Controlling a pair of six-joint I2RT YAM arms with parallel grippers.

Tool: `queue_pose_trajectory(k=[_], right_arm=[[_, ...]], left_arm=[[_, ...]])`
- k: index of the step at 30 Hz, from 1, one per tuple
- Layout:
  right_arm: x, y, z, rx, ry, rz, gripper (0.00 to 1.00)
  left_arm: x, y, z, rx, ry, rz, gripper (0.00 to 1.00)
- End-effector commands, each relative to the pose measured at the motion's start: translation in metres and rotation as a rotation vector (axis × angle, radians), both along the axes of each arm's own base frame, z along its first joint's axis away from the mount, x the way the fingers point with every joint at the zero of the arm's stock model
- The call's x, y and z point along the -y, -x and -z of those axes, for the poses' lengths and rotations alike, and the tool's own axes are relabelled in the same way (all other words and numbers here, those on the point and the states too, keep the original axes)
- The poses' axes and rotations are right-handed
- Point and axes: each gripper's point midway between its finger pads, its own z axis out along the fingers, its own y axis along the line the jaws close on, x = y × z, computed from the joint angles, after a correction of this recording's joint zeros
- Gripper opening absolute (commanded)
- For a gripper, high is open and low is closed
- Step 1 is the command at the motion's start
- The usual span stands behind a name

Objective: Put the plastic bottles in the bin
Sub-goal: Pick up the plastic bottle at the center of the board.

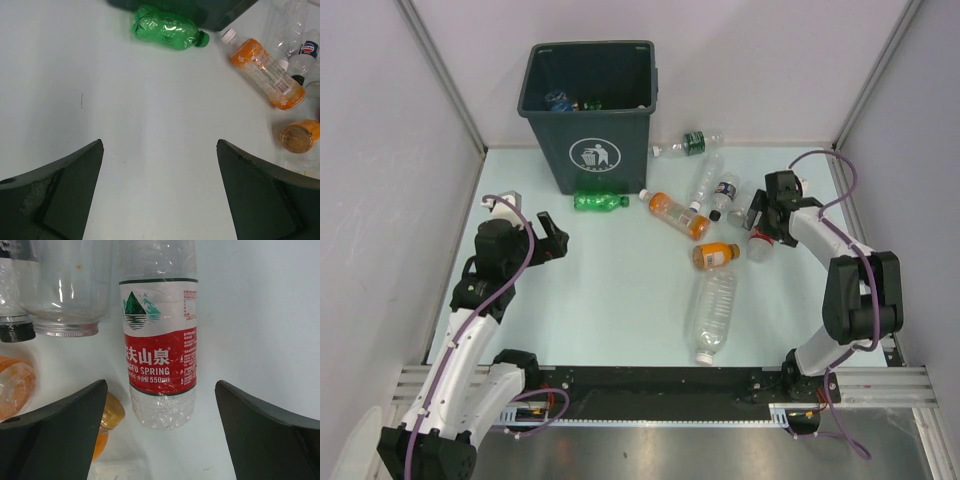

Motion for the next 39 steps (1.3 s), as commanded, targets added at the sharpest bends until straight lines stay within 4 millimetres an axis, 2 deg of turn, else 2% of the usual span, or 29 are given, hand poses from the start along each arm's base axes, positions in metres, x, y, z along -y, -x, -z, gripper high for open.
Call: queue_pose_trajectory(k=[1,8,12,18,21,28,29,35,39], right_arm=[[-0.006,-0.008,0.014,-0.005,-0.023,-0.003,0.94],[-0.006,-0.008,0.035,-0.045,-0.020,0.000,0.90],[-0.006,-0.008,0.047,-0.070,-0.024,0.010,0.84],[-0.006,-0.007,0.041,-0.054,-0.028,0.020,0.70],[-0.004,-0.008,0.025,-0.015,-0.027,0.029,0.65],[-0.004,-0.008,-0.030,0.126,-0.045,0.028,0.59],[-0.005,-0.007,-0.045,0.166,-0.053,0.022,0.58],[-0.017,-0.006,-0.104,0.329,-0.123,-0.037,0.54],[-0.038,-0.003,-0.167,0.503,-0.184,-0.137,0.52]], left_arm=[[-0.004,-0.002,-0.004,0.018,-0.003,-0.013,1.00],[-0.004,-0.001,-0.006,0.022,-0.003,-0.014,1.00],[-0.004,-0.002,-0.005,0.019,-0.005,-0.015,1.00],[-0.004,-0.001,-0.005,0.019,-0.005,-0.014,1.00],[-0.005,-0.001,-0.006,0.021,-0.006,-0.015,1.00],[-0.005,0.000,-0.007,0.026,-0.005,-0.017,1.00],[-0.005,0.000,-0.007,0.026,-0.004,-0.015,1.00],[-0.005,0.000,-0.008,0.029,-0.004,-0.015,1.00],[-0.004,0.000,-0.009,0.033,-0.002,-0.013,1.00]])
